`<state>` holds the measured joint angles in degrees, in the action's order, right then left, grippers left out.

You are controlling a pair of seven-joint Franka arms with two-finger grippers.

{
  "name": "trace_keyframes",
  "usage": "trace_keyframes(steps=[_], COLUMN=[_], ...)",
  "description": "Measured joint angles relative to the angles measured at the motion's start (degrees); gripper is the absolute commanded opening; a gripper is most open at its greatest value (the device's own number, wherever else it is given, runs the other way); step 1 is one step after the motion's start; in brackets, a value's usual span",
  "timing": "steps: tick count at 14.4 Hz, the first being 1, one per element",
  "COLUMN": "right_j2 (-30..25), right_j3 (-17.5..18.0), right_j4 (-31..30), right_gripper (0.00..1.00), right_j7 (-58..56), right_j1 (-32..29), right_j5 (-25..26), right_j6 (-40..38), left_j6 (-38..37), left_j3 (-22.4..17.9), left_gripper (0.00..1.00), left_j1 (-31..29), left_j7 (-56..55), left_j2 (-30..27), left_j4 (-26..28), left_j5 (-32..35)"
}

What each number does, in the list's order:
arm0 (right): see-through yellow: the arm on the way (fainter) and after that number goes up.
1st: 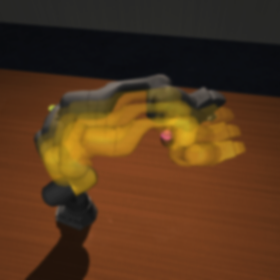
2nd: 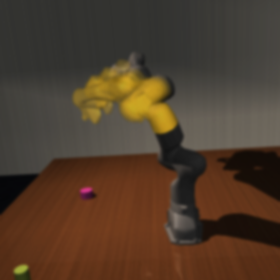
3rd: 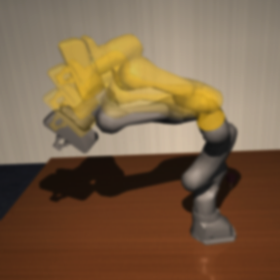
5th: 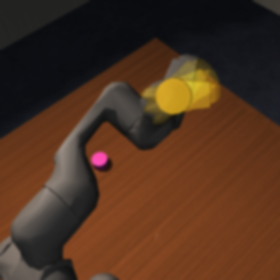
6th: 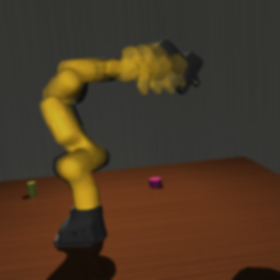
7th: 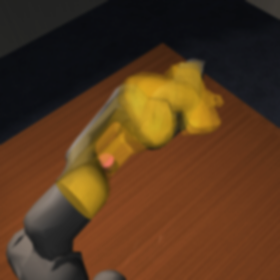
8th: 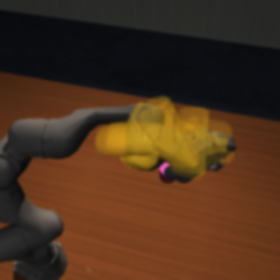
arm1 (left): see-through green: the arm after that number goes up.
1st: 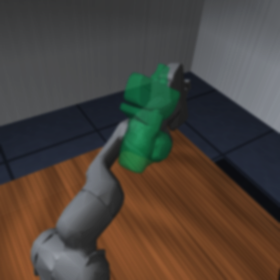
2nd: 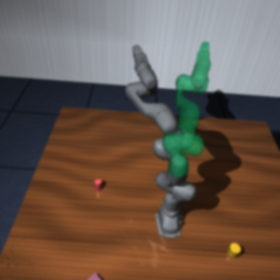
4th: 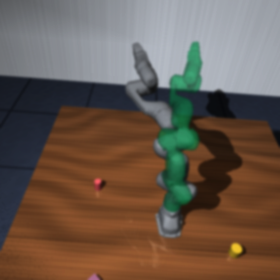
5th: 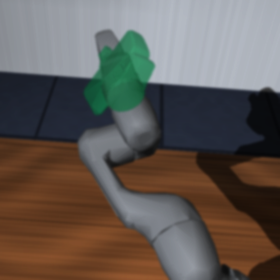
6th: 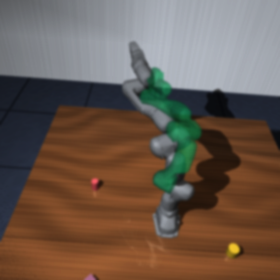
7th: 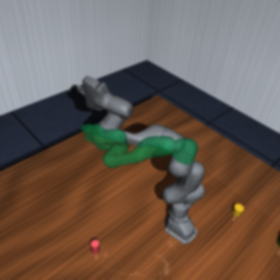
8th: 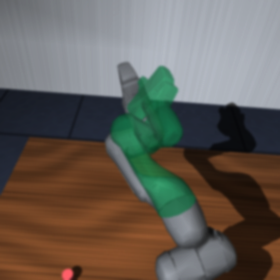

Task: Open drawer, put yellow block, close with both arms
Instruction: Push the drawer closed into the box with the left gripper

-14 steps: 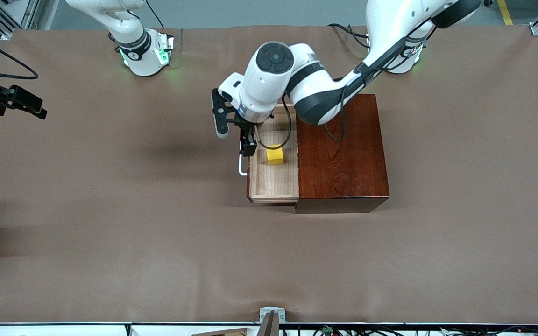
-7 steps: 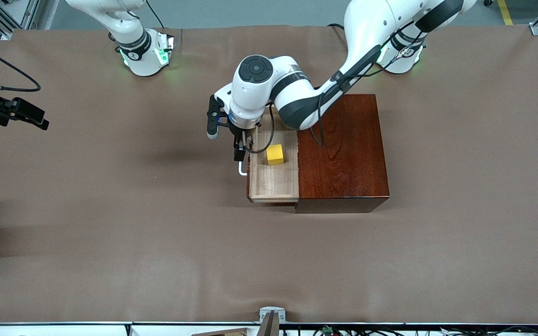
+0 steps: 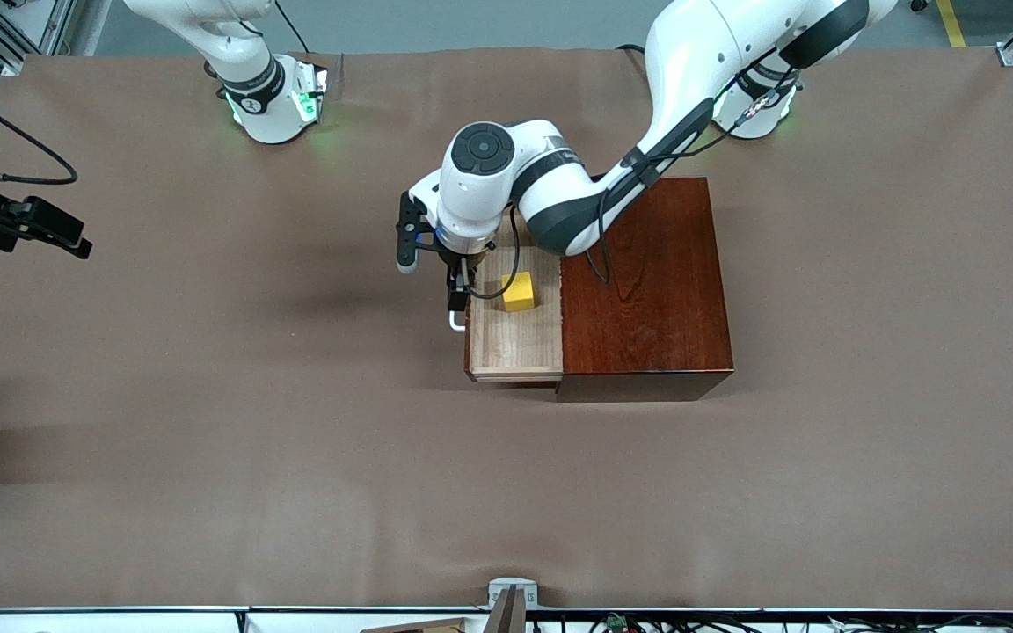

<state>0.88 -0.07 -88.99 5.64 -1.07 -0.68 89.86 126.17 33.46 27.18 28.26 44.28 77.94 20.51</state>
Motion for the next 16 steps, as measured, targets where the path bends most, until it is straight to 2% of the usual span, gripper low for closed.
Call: trace_keyframes(steps=[9,16], right_j2=[0.06,0.68], right_j3=[0.19,0.25], right_j4=[-0.04,-0.09], right_gripper=[1.0,1.0], right_j7=[0.01,0.01], right_j1=[0.02,0.03], right_j5=[0.0,0.0], right_j6=[3.03,3.59], left_j6=[-8.61,-24.23], left_j3=[-0.76,-0.94], left_gripper=[1.0,1.0], left_j1=[0.42,-0.37], left_j7=[0.62,-0.03], left_j2=[0.0,-0.34], left_j4=[-2.57,-3.94], left_j5=[1.36,5.9])
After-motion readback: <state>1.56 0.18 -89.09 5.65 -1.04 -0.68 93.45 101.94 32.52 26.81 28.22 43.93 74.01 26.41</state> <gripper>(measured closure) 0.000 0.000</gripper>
